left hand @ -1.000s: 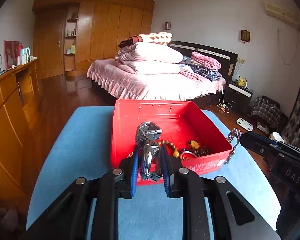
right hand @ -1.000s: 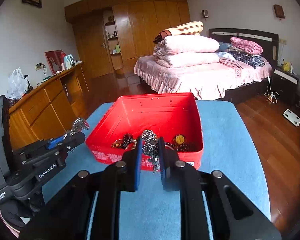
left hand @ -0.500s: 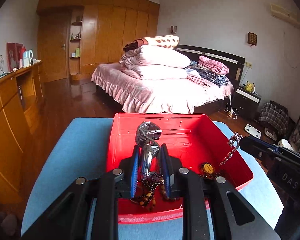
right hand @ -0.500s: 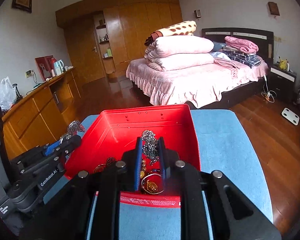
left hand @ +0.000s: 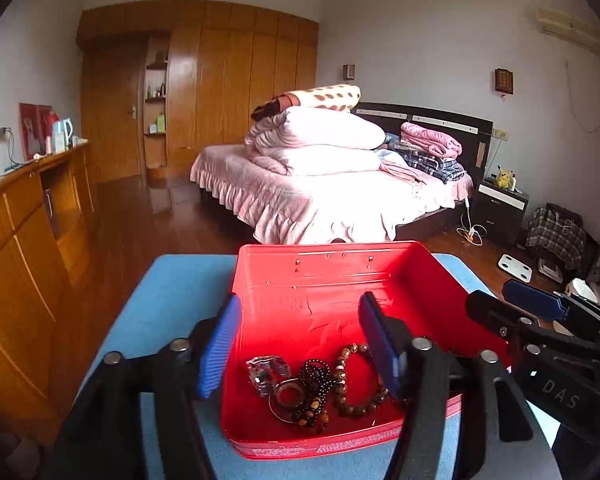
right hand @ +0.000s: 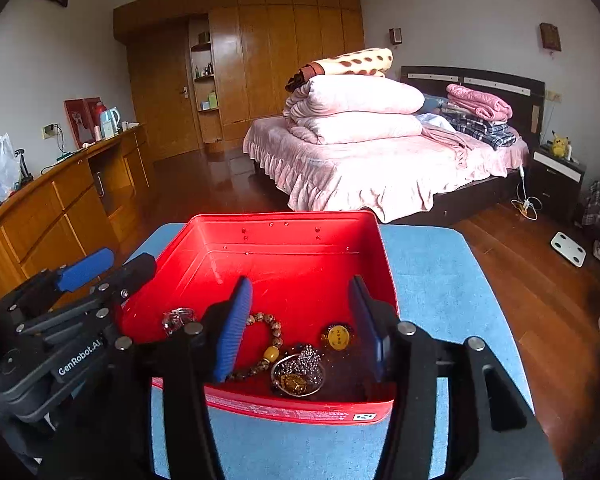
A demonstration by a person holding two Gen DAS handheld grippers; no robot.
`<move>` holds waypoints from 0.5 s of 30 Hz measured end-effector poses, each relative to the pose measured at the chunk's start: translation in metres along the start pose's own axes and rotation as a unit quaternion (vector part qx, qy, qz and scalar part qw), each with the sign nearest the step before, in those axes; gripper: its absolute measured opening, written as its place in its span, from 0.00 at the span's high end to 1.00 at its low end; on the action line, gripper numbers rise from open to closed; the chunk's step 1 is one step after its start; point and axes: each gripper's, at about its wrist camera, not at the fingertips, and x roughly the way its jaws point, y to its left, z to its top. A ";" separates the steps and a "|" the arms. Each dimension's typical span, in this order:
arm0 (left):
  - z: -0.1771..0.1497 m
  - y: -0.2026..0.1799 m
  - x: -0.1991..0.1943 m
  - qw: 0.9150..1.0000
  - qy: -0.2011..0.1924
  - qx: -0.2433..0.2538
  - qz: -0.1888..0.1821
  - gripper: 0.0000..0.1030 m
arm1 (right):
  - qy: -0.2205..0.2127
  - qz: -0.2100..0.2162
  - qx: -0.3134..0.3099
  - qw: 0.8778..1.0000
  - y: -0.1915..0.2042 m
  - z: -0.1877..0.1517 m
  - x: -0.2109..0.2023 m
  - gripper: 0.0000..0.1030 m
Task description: Organize jewelry
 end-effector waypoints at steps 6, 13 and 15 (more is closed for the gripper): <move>0.003 -0.003 -0.019 0.999 -0.025 0.020 0.014 0.23 | -0.025 -0.028 -0.004 0.999 -0.008 0.000 -0.019 0.17; 0.010 0.002 -0.053 0.998 -0.054 0.021 0.017 0.11 | -0.041 -0.044 -0.006 0.998 -0.010 -0.002 -0.049 0.07; 0.011 0.005 -0.064 0.998 -0.064 0.020 0.018 0.09 | -0.049 -0.050 -0.009 0.997 -0.008 -0.004 -0.059 0.05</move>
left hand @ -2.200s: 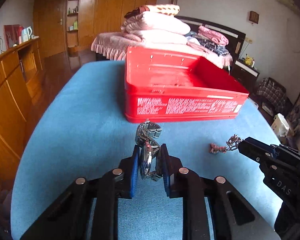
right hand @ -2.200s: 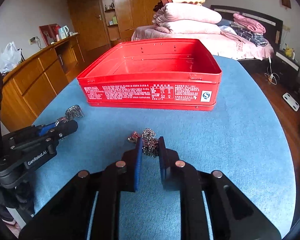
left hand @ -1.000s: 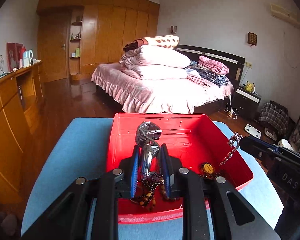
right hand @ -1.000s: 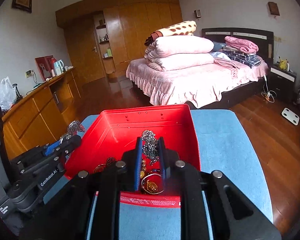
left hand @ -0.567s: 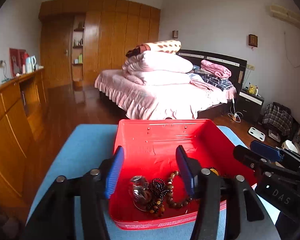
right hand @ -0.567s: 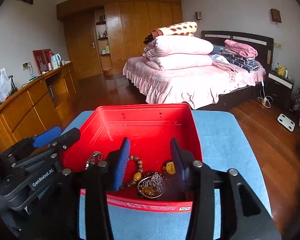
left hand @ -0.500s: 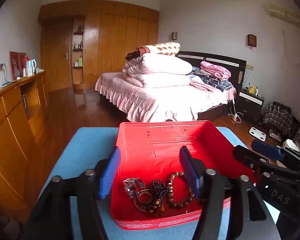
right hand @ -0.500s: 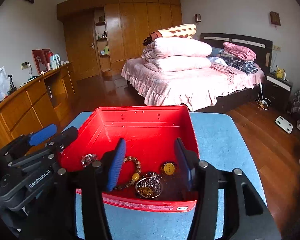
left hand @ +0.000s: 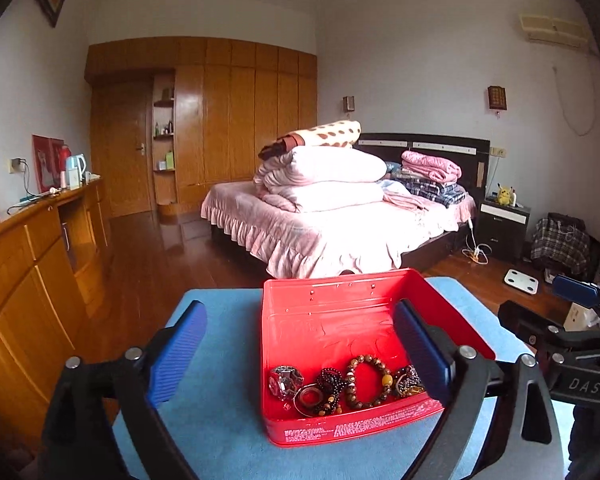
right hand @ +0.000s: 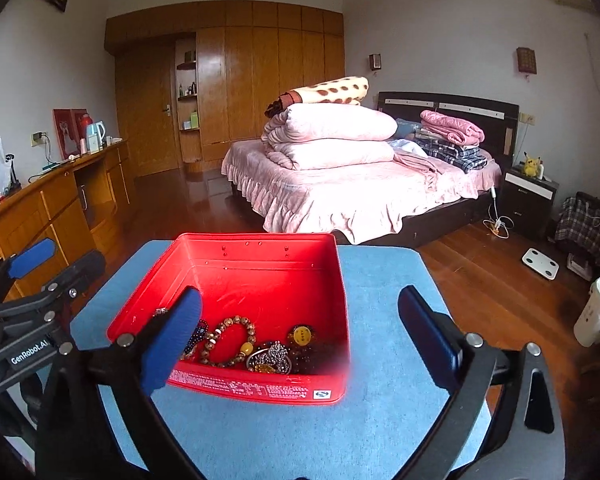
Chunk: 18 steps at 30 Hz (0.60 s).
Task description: Organize jewelry
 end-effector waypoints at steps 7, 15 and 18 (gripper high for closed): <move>0.000 0.005 -0.038 1.000 -0.014 -0.007 0.000 0.06 | -0.010 0.023 0.027 0.999 -0.012 -0.007 -0.036 0.05; -0.009 0.010 -0.088 0.999 -0.045 -0.009 0.014 0.06 | -0.071 0.034 0.005 0.997 -0.006 -0.017 -0.092 0.05; -0.009 0.009 -0.109 0.998 -0.065 -0.006 0.018 0.06 | -0.098 0.035 0.003 0.995 -0.006 -0.022 -0.114 0.05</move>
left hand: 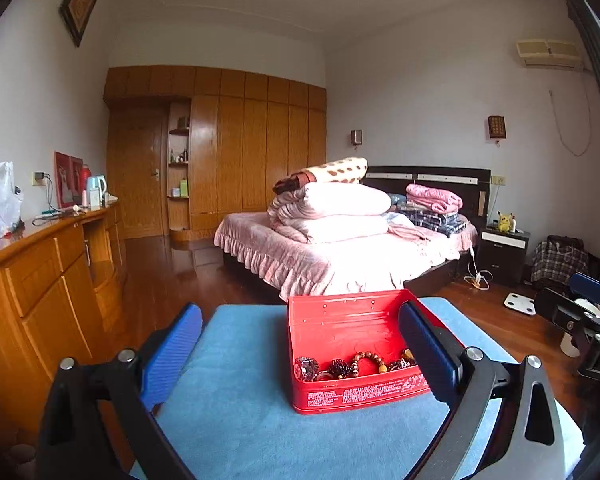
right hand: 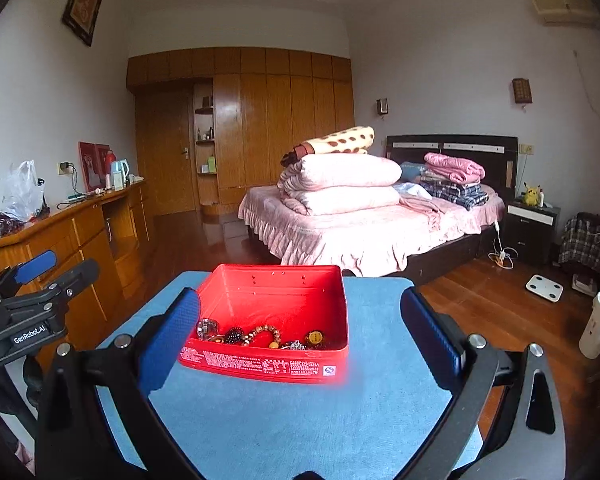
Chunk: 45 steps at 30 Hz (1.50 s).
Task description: Organize jewelry
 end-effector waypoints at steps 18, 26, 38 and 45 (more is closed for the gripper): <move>0.003 -0.013 -0.058 0.997 -0.068 0.021 -0.007 0.06 | -0.064 0.009 -0.018 0.998 0.002 0.001 -0.059 0.05; -0.003 -0.013 -0.057 0.998 -0.062 0.030 -0.003 0.06 | -0.062 0.011 -0.009 0.998 -0.005 0.002 -0.061 0.05; -0.001 -0.015 -0.062 0.998 -0.063 0.027 -0.006 0.06 | -0.060 0.013 -0.019 0.998 0.000 0.000 -0.061 0.05; -0.001 -0.013 -0.066 0.997 -0.068 0.024 -0.008 0.06 | -0.066 0.011 -0.017 0.998 -0.002 0.000 -0.064 0.05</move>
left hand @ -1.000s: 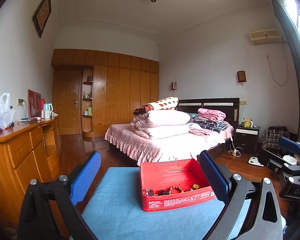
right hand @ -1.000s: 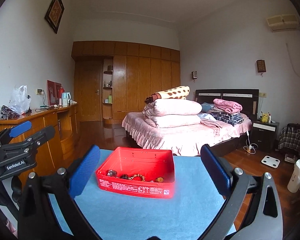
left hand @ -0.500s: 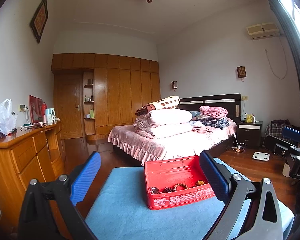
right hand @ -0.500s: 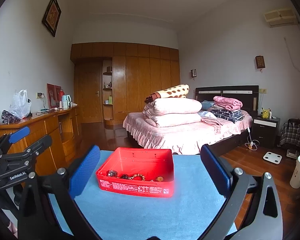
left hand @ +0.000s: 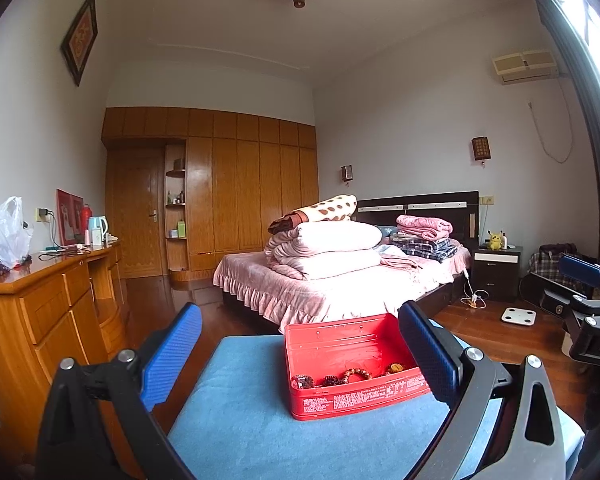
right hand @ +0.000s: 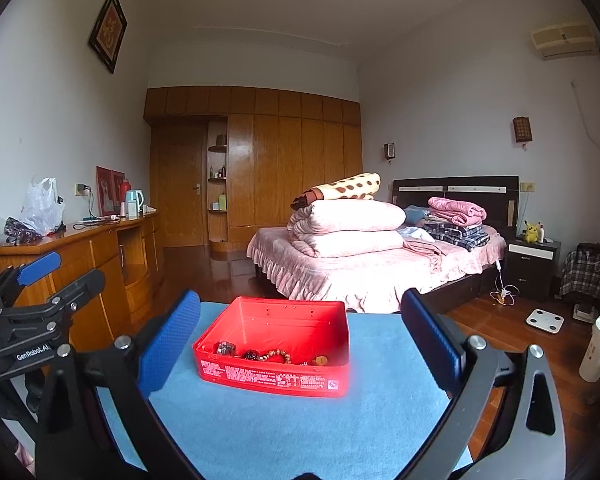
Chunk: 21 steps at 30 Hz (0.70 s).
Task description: Organize jewelry
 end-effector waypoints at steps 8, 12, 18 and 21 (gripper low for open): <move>0.000 0.001 -0.001 1.000 0.001 -0.002 -0.001 0.06 | 0.000 -0.001 -0.001 1.000 0.000 0.000 0.000 0.05; 0.000 0.002 0.001 1.000 0.004 -0.006 0.001 0.06 | 0.000 -0.002 -0.002 1.000 -0.002 0.002 0.000 0.05; 0.002 0.001 0.002 1.000 0.006 -0.008 0.000 0.06 | 0.000 -0.002 -0.002 1.000 -0.004 0.004 0.000 0.05; 0.002 0.001 0.003 1.000 0.006 -0.009 0.000 0.06 | 0.000 -0.002 -0.003 1.000 -0.004 0.004 0.000 0.05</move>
